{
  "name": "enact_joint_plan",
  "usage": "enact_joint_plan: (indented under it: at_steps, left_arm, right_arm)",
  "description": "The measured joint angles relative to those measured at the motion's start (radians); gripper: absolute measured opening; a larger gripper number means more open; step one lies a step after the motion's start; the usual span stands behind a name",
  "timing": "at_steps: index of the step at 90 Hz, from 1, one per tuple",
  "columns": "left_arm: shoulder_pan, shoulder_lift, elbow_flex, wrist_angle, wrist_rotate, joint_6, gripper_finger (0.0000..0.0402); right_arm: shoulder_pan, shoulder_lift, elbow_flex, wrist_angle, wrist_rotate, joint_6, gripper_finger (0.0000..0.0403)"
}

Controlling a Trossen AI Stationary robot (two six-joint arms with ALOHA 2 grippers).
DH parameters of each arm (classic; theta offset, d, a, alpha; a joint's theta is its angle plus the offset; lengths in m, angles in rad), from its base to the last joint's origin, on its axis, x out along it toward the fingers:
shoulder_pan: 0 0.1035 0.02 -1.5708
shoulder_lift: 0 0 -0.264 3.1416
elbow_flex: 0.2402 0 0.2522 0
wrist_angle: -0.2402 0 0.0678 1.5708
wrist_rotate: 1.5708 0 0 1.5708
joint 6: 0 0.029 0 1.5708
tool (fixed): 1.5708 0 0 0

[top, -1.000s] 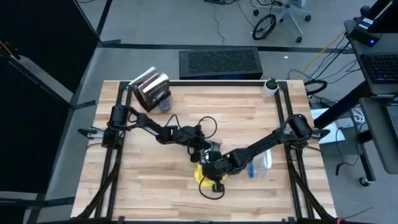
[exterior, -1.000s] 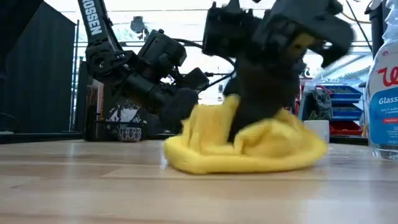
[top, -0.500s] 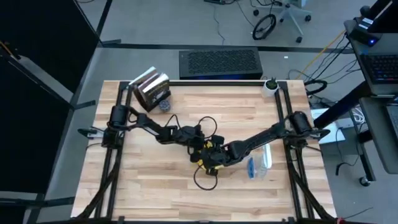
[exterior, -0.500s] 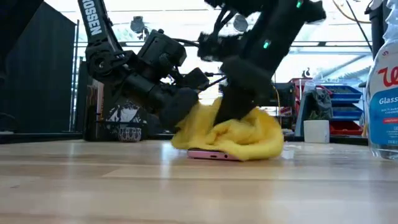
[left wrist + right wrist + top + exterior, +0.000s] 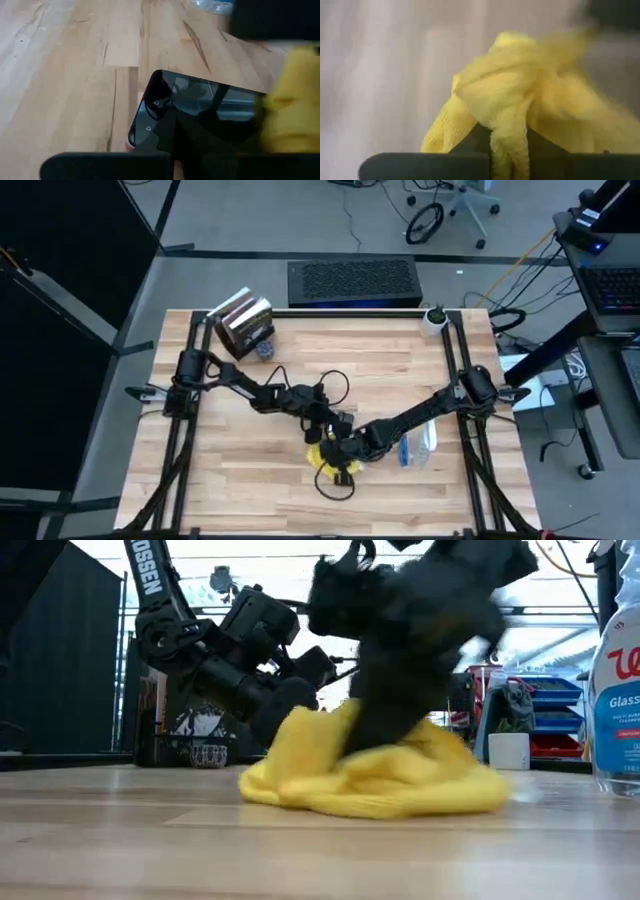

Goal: Apply microfiber cloth
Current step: Wipe the front of the pink cellphone with a yellow microfiber cloth

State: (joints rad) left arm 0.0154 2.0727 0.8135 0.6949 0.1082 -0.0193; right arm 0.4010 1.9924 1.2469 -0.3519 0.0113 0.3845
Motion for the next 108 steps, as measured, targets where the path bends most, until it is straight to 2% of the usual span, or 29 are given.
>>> enact_joint_plan:
  at_steps: [9,26,44,60,77,93,108]
  left_arm:
    - [0.003,0.0,0.0,0.003,-0.012,0.0,0.0]
    - [0.002,0.001,0.0,0.022,-0.013,0.001,0.0]
    - [-0.001,-0.05,-0.001,-0.029,-0.014,0.005,0.0]
    - [-0.003,-0.165,-0.005,-0.166,-0.029,0.032,0.0]
    - [-0.003,-0.312,-0.003,-0.366,-0.126,0.06,0.0]
    - [-0.01,-0.43,-0.001,-0.528,-0.138,0.035,0.0]
    - [-0.032,-0.484,-0.002,-0.671,-0.143,0.015,0.0]
  right_arm:
    - [0.022,-0.078,-0.003,-0.191,0.012,0.029,0.0009]
    - [0.053,-0.225,-0.003,-0.458,0.225,0.148,0.0009]
    - [0.03,-0.248,-0.002,-0.553,0.398,0.216,0.0009]
    - [-0.014,-0.242,-0.002,-0.727,0.437,0.24,0.0024]
    - [-0.057,-0.242,-0.002,-0.798,0.472,0.257,0.0077]
    - [-0.09,-0.256,-0.002,-0.807,0.458,0.246,0.0156]
    - [-0.112,-0.337,-0.002,-0.829,0.434,0.219,0.0229]
